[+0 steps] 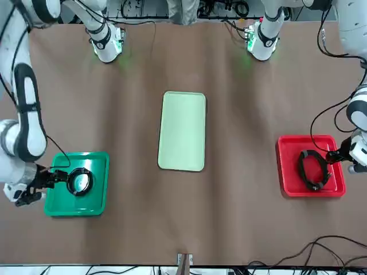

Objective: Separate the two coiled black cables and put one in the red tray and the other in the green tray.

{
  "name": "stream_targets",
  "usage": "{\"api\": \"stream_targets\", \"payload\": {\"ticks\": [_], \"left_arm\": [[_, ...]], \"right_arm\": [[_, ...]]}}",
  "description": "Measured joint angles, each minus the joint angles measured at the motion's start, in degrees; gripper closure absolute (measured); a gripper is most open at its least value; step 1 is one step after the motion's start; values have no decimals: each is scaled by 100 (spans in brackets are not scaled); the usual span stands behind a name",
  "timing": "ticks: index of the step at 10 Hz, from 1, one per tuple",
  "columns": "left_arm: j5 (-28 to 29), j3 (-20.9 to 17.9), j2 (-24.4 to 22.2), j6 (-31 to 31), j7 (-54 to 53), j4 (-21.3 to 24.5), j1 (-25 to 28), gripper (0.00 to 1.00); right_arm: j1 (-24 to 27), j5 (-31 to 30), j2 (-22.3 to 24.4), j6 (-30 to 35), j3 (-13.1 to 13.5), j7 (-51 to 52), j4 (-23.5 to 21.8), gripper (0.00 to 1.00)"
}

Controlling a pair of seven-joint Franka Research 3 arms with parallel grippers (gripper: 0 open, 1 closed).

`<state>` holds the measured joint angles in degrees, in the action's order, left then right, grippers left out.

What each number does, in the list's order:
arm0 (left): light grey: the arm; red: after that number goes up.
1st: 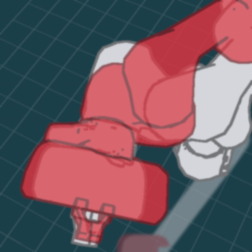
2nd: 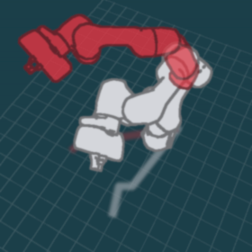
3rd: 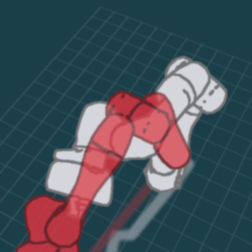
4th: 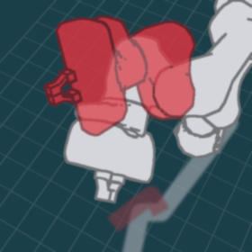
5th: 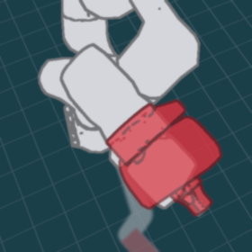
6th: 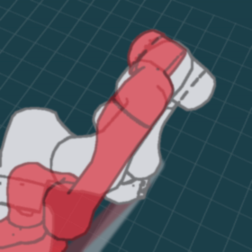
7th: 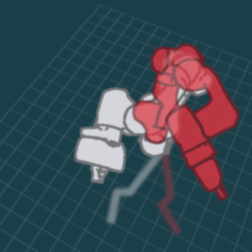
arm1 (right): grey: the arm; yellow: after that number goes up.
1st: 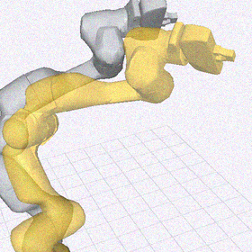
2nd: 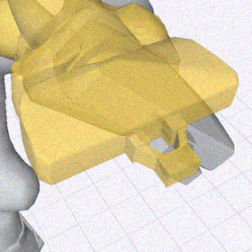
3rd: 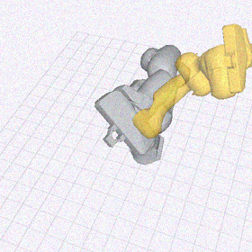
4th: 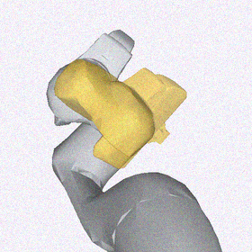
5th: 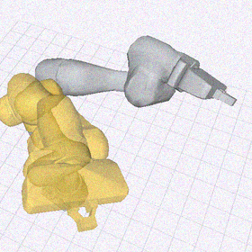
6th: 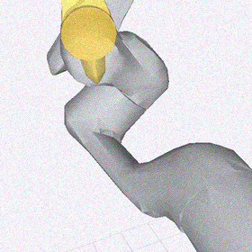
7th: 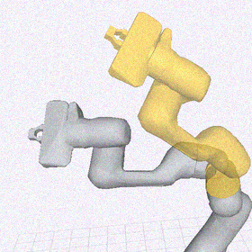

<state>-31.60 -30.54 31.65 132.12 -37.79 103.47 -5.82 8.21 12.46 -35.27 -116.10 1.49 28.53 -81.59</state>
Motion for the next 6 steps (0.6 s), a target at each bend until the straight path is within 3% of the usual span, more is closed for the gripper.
{"api": "stream_targets", "payload": {"ticks": [2,4,6], "left_arm": [[181,-34,-104,-13,-170,-141,9,25],[541,19,-690,-304,-111,-226,-16,0],[1576,509,-1539,-792,888,-235,7,0]], "right_arm": [[-144,-2,513,1139,-3,-275,510,0],[-249,-1,981,1658,-16,-1131,674,0],[-269,-4,1506,2121,-17,-1879,708,0]]}}
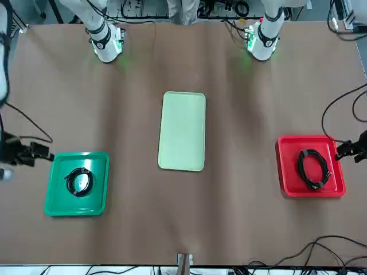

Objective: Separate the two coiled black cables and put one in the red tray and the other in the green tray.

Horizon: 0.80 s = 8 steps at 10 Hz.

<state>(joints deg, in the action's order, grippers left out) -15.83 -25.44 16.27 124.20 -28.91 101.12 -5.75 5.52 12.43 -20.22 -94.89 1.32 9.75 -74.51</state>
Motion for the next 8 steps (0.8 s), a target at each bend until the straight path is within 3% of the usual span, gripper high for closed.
{"api": "stream_targets", "payload": {"ticks": [3,6,8], "left_arm": [[1391,1134,-951,-924,2055,-30,-11,0],[1657,1843,-1508,-1910,2720,-227,49,0],[1657,2185,-1558,-2840,2856,-1010,185,0]], "right_arm": [[-412,-364,656,340,-13,-1694,2,1],[-656,-730,1014,407,-20,-2180,-41,2],[-642,-759,1282,407,-1,-2049,-285,5]]}}
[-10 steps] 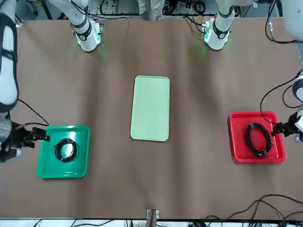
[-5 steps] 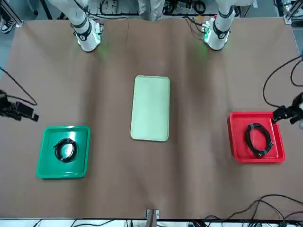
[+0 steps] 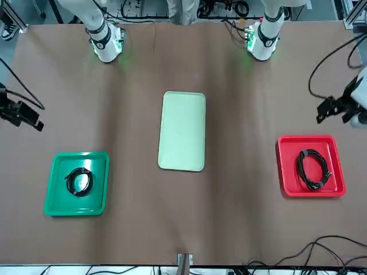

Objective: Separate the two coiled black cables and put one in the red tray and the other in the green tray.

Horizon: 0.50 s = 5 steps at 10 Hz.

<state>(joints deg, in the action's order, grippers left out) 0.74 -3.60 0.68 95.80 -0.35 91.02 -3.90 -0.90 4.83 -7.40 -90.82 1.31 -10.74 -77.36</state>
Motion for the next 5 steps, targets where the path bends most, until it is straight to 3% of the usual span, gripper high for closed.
{"api": "stream_targets", "payload": {"ticks": [2,5], "left_arm": [[0,235,181,-975,56,-830,16,0],[-251,350,271,-1123,83,-869,107,1]], "right_arm": [[73,-14,320,2,22,283,-331,5],[94,-15,419,-6,23,580,-476,4]]}}
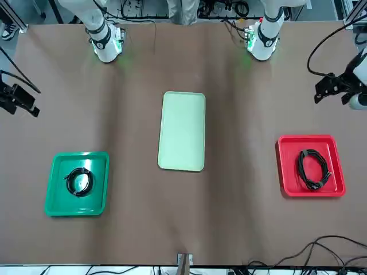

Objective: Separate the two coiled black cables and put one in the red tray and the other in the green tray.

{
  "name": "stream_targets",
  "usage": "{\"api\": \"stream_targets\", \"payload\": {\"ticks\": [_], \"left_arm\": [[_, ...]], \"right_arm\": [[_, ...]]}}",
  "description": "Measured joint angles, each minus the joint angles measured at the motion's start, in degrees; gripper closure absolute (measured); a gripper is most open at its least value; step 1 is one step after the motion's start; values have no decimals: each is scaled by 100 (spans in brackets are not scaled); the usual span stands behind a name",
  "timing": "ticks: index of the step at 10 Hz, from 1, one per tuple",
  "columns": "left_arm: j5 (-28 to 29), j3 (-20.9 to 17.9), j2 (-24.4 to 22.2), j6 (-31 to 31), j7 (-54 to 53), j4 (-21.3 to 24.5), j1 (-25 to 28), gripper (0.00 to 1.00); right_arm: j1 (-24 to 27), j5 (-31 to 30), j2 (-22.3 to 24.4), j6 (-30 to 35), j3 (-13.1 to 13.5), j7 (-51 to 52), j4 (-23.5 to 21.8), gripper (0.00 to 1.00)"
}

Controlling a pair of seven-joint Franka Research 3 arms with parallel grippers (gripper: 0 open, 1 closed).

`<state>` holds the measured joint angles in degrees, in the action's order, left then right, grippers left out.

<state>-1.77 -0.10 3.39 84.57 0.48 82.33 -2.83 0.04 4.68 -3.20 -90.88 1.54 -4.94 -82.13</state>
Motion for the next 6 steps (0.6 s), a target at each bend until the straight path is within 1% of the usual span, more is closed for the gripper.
{"api": "stream_targets", "payload": {"ticks": [1,3,6], "left_arm": [[-27,0,11,0,0,7,33,1],[-27,0,11,9,0,16,40,1],[156,107,10,96,0,25,50,1]], "right_arm": [[3,0,0,0,5,120,-10,2],[8,0,0,2,18,196,-10,1],[9,-5,0,1,24,238,-29,2]]}}
